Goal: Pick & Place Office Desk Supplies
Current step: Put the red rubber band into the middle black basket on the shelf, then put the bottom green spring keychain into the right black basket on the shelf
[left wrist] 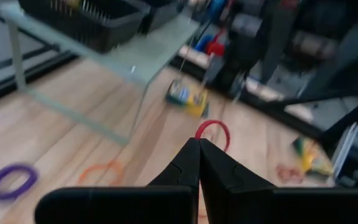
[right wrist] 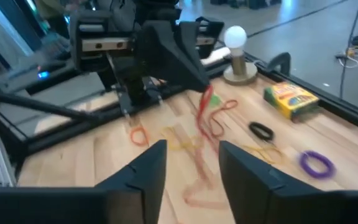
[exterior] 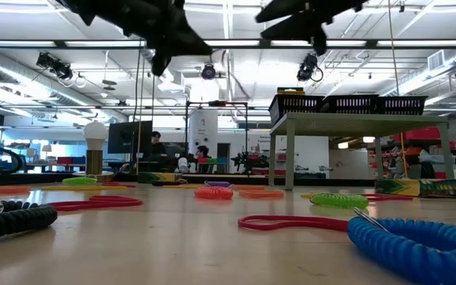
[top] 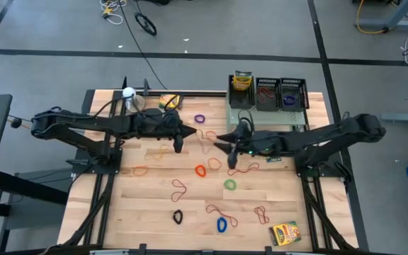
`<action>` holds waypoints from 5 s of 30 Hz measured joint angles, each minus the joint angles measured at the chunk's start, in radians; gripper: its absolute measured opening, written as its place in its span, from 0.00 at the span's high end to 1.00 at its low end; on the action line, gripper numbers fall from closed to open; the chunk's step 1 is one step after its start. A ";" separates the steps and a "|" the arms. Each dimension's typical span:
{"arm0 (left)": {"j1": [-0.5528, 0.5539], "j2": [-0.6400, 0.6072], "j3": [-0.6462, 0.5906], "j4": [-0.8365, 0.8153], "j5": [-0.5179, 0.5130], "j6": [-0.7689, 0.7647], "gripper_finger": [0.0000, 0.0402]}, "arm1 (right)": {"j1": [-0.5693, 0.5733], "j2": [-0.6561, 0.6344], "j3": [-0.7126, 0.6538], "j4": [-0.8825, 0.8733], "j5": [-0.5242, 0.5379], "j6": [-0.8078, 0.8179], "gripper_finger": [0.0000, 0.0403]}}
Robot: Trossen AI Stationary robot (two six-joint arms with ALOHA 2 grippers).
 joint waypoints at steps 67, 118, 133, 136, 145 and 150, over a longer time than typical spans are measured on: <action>0.014 -0.079 -0.004 0.125 0.024 0.129 0.85 | -0.507 -0.258 0.220 -0.547 0.081 -0.131 0.99; 0.022 0.066 -0.290 0.545 -0.025 -0.023 0.98 | -0.448 -0.273 0.298 -1.039 -0.178 0.001 0.97; 0.022 0.066 -0.290 0.517 -0.026 0.031 0.98 | 0.091 -0.173 0.029 -0.713 -0.108 0.284 0.96; 0.022 0.066 -0.290 0.511 -0.026 0.029 0.98 | 0.157 -0.078 0.029 -0.705 -0.117 0.331 0.92; 0.021 0.066 -0.290 0.485 -0.025 0.029 0.98 | 0.225 0.200 0.029 -0.618 -0.164 0.345 0.69; 0.021 0.066 -0.290 0.484 -0.001 0.029 0.98 | 0.211 0.321 0.029 -0.555 -0.229 0.315 0.61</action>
